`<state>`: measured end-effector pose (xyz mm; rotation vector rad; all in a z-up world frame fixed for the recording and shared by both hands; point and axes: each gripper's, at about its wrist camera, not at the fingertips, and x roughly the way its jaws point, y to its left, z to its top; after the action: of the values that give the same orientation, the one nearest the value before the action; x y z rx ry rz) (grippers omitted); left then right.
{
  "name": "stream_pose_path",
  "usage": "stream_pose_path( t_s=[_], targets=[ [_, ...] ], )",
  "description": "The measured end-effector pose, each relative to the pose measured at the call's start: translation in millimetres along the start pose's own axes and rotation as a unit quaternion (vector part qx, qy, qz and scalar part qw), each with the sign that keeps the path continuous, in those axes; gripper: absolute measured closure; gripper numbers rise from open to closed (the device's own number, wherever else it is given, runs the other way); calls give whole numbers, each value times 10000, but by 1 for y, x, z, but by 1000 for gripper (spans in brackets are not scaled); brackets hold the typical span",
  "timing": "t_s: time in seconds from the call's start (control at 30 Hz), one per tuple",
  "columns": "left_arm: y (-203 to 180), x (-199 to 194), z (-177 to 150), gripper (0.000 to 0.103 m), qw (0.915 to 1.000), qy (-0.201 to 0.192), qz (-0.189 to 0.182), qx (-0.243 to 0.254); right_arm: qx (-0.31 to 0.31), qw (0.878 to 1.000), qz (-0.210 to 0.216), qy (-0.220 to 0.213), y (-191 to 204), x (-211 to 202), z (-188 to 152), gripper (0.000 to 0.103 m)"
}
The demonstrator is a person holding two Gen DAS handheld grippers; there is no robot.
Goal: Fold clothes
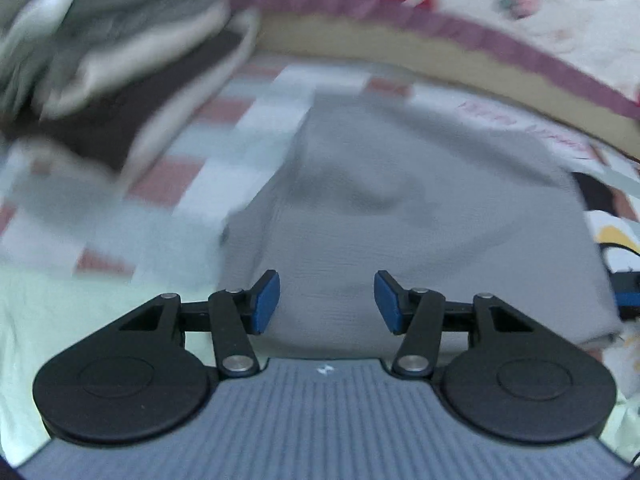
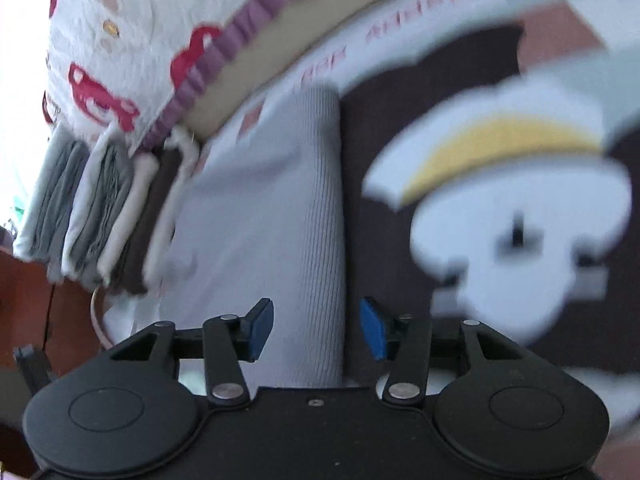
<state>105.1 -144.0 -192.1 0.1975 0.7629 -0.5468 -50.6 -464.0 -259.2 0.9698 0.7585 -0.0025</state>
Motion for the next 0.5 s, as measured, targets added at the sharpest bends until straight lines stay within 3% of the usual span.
stream_pose_path(
  t_s=[0.07, 0.13, 0.2, 0.27, 0.3, 0.4, 0.5],
  targets=[
    [-16, 0, -1, 51, 9982, -219, -342, 433, 77, 9999, 126, 45, 2, 1, -13, 47],
    [-24, 7, -4, 51, 9965, -169, -608, 551, 228, 9993, 305, 40, 3, 7, -20, 43],
    [-24, 18, -9, 51, 9966, 63, -565, 588, 393, 9979, 515, 32, 4, 16, -19, 42],
    [-22, 29, -15, 51, 9967, 359, -415, 596, 400, 9976, 562, 41, 11, 27, -14, 76],
    [-19, 31, -18, 51, 9966, 429, -414, 566, 316, 9979, 563, 3, 16, 29, -11, 86],
    [-4, 24, -21, 51, 9965, 450, -604, 368, -206, 9966, 724, -342, 40, 18, -5, 86],
    [6, 21, -23, 50, 9963, 446, -666, 311, -787, 9943, 606, -392, 63, 14, -2, 86]
  ],
)
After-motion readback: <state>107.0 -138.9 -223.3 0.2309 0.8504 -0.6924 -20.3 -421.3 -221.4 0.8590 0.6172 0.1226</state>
